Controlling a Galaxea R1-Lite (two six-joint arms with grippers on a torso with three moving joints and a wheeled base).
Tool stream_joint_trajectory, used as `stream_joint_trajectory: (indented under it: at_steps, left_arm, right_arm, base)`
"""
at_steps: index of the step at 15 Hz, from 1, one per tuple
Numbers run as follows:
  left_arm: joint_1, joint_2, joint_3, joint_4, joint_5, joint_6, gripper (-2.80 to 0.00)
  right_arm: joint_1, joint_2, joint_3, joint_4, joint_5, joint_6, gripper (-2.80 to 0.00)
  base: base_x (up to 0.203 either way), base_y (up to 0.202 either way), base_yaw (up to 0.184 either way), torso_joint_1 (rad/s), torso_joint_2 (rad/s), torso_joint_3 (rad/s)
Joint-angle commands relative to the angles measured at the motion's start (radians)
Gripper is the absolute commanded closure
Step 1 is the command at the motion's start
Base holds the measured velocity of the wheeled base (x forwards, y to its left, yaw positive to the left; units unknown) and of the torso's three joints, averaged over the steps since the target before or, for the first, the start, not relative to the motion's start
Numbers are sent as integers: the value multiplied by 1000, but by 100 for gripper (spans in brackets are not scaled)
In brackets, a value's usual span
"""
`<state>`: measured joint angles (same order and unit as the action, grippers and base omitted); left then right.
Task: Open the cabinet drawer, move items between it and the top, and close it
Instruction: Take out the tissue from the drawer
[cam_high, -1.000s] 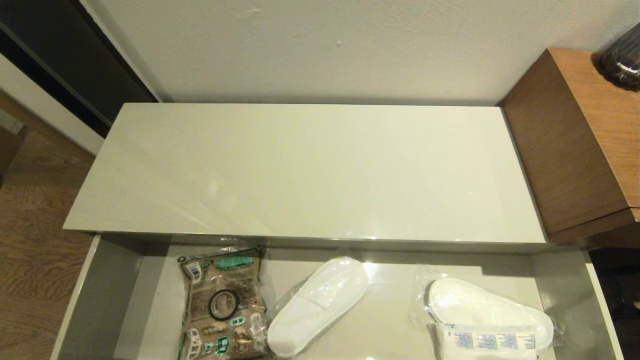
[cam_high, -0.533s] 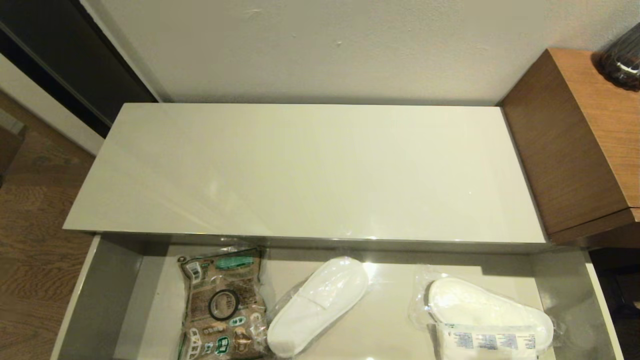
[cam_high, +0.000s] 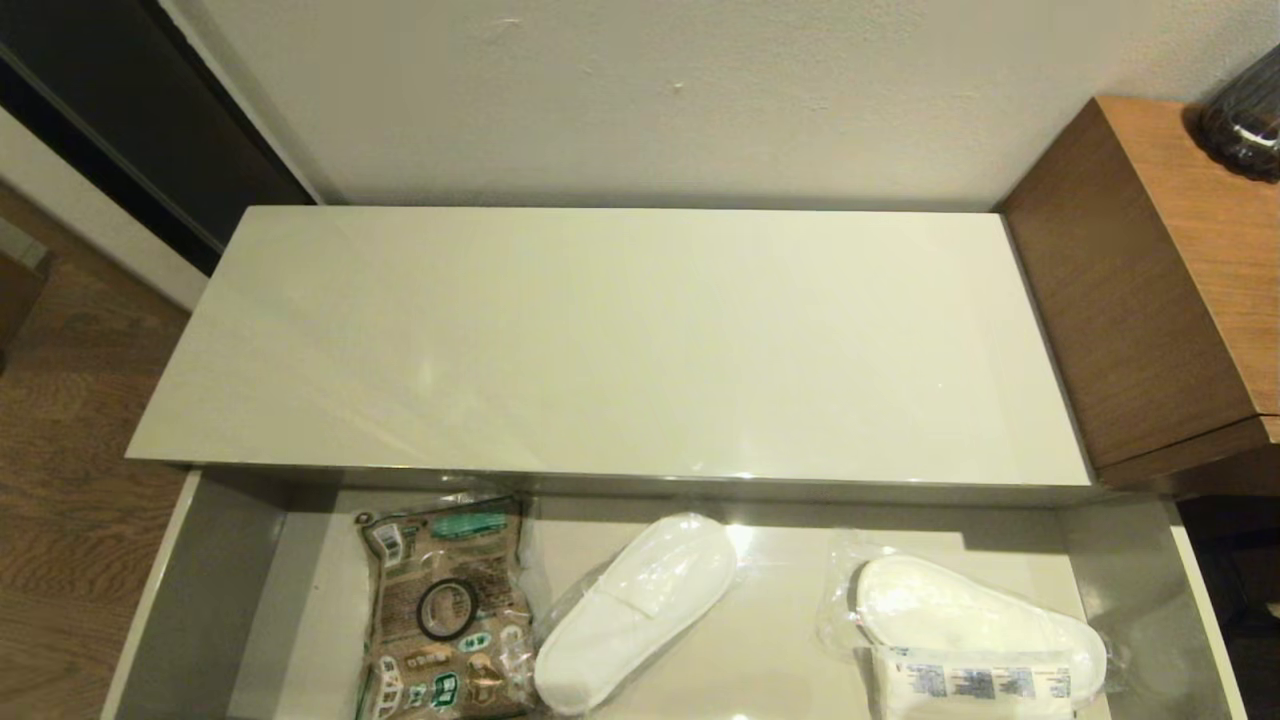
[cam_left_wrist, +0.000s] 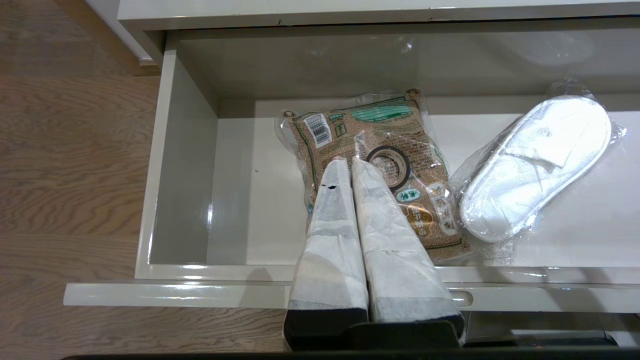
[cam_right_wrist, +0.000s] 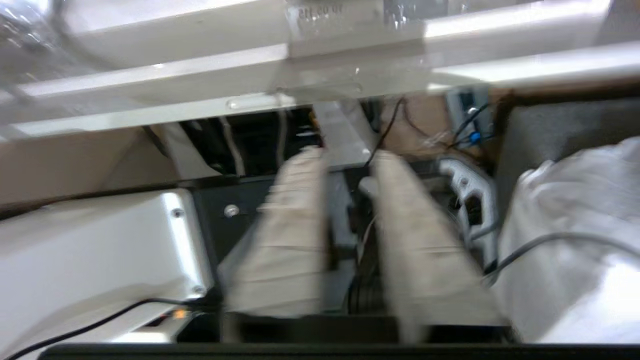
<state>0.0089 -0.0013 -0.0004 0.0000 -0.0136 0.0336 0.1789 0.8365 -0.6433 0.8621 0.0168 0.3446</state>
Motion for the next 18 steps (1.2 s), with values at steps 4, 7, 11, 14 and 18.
stream_joint_trajectory:
  at_steps: [4, 7, 11, 14, 18]
  left_arm:
    - [0, 1, 0, 0, 0, 0, 0]
    - [0, 1, 0, 0, 0, 0, 0]
    - [0, 1, 0, 0, 0, 0, 0]
    - [0, 1, -1, 0, 0, 0, 0]
    - [0, 1, 0, 0, 0, 0, 0]
  right_arm:
    - [-23, 412, 169, -466, -6, -371, -280]
    - [-53, 655, 183, -723, -29, -490, -280]
    - [-37, 662, 188, -775, -254, -530, -280]
    - [2, 586, 114, -616, -327, -555, -280]
    - [143, 588, 97, -575, -367, -576, -280]
  base:
    - [0, 0, 0, 0, 0, 0]
    - [0, 0, 0, 0, 0, 0]
    - [0, 0, 0, 0, 0, 0]
    - [0, 0, 0, 0, 0, 0]
    - [0, 0, 0, 0, 0, 0]
